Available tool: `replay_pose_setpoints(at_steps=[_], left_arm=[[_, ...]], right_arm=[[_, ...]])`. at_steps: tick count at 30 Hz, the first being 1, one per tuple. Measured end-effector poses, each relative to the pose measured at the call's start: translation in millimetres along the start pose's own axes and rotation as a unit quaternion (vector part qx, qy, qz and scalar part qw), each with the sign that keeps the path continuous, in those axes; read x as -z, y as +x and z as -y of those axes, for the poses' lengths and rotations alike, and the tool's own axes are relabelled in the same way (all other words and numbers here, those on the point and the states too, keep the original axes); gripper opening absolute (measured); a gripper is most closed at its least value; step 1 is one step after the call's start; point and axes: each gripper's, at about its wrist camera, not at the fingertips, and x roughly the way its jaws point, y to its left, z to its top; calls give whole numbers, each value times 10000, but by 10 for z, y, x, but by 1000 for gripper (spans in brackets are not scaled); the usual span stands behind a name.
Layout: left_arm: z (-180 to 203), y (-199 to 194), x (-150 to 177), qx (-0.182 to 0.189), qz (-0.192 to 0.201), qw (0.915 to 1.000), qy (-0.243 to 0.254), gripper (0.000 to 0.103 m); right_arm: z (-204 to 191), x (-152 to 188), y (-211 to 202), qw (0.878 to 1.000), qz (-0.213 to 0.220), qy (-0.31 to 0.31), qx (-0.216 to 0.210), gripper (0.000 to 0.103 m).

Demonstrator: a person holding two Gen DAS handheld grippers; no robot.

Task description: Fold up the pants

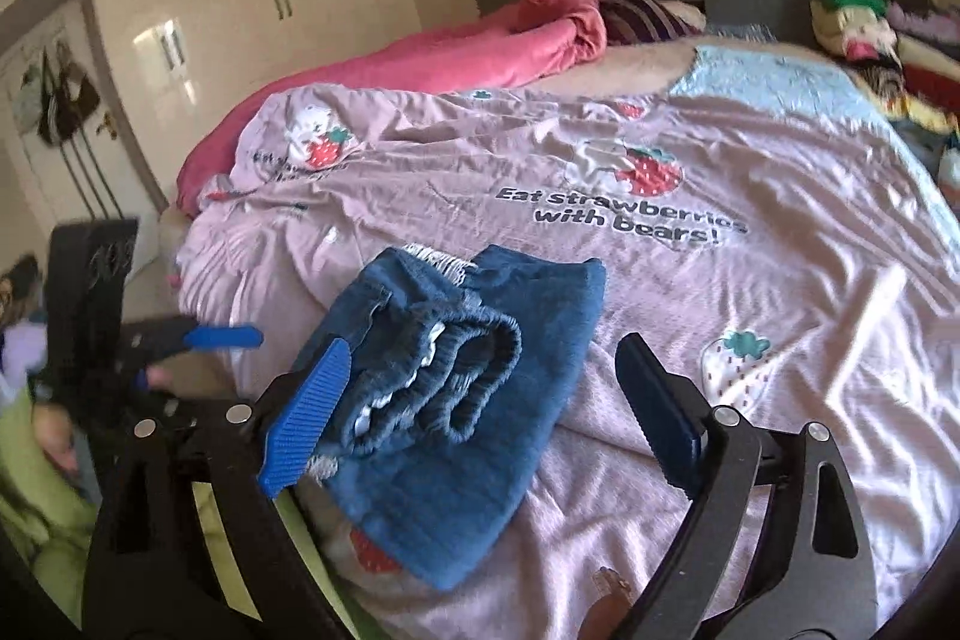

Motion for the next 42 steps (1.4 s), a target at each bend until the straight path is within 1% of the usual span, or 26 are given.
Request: replay_pose_setpoints(at_steps=[4, 6, 8, 11, 15, 17, 18, 19, 20, 21, 22, 24, 26, 27, 28, 30, 32, 33, 34, 37, 39, 40, 42], left_arm=[[-68, 39, -31, -103, -73, 9999, -42, 98], [-134, 64, -62, -129, -106, 9998, -90, 98], [-210, 81, -104, -231, -113, 9996, -145, 98], [-417, 117, -214, -357, -128, 9985, -390, 98], [-632, 204, -341, -293, -271, 9971, -653, 98], [-668, 262, -405, -318, -318, 9969, -639, 97], [-670, 292, -445, -283, -312, 9973, -600, 93], [-667, 320, -478, -217, -310, 9976, -574, 74], [-646, 367, -517, -116, -345, 9979, -538, 65], [-619, 418, -545, -44, -377, 9980, -501, 57], [-596, 469, -560, -13, -428, 9980, -465, 53], [-540, 565, -574, 27, -530, 9977, -412, 51], [-483, 678, -571, -17, -651, 9974, -303, 51], [-483, 711, -562, -54, -690, 9972, -292, 51], [-490, 742, -556, -71, -723, 9969, -314, 51], [-506, 769, -553, -61, -735, 9967, -347, 54], [-529, 783, -556, -47, -751, 9964, -393, 55], [-536, 794, -559, -55, -765, 9963, -399, 55], [-540, 804, -563, -72, -774, 9962, -400, 55], [-538, 831, -568, -86, -788, 9961, -386, 56], [-536, 841, -573, -83, -754, 9965, -364, 56], [-536, 848, -575, -80, -738, 9966, -365, 56], [-535, 867, -581, -67, -704, 9968, -365, 56]], right_arm=[[-135, 112, -68, 9993, -92, -346, -143, 85], [-216, 179, -72, 9984, -180, -494, -205, 85], [-286, 246, -52, 9972, -294, -608, -306, 85], [-441, 334, 13, 9944, -457, -839, -461, 85], [-665, 413, 124, 9886, -616, -1172, -718, 84], [-819, 438, 206, 9830, -698, -1458, -871, 76], [-890, 446, 246, 9798, -738, -1613, -926, 68], [-958, 453, 285, 9766, -759, -1766, -960, 61], [-1038, 462, 335, 9725, -781, -1940, -1021, 57], [-1100, 469, 377, 9687, -812, -2085, -1079, 48], [-1163, 472, 426, 9645, -833, -2246, -1114, 43], [-1294, 492, 521, 9533, -892, -2647, -1147, 34], [-1392, 502, 600, 9425, -904, -3014, -1124, 33], [-1432, 497, 650, 9380, -901, -3185, -1031, 33], [-1453, 498, 678, 9350, -909, -3280, -991, 33], [-1516, 506, 763, 9223, -920, -3629, -960, 33], [-1549, 538, 906, 9114, -990, -3914, -792, 32], [-1546, 556, 977, 9074, -1070, -3993, -760, 24], [-1543, 566, 1004, 9049, -1139, -4015, -837, 12], [-1541, 555, 858, 8990, -1287, -4013, -1190, 3], [-1527, 589, 689, 8936, -1256, -4107, -1308, 3], [-1513, 628, 670, 8919, -1292, -4137, -1291, 3], [-1465, 781, 757, 8933, -1501, -4063, -1201, 3]])
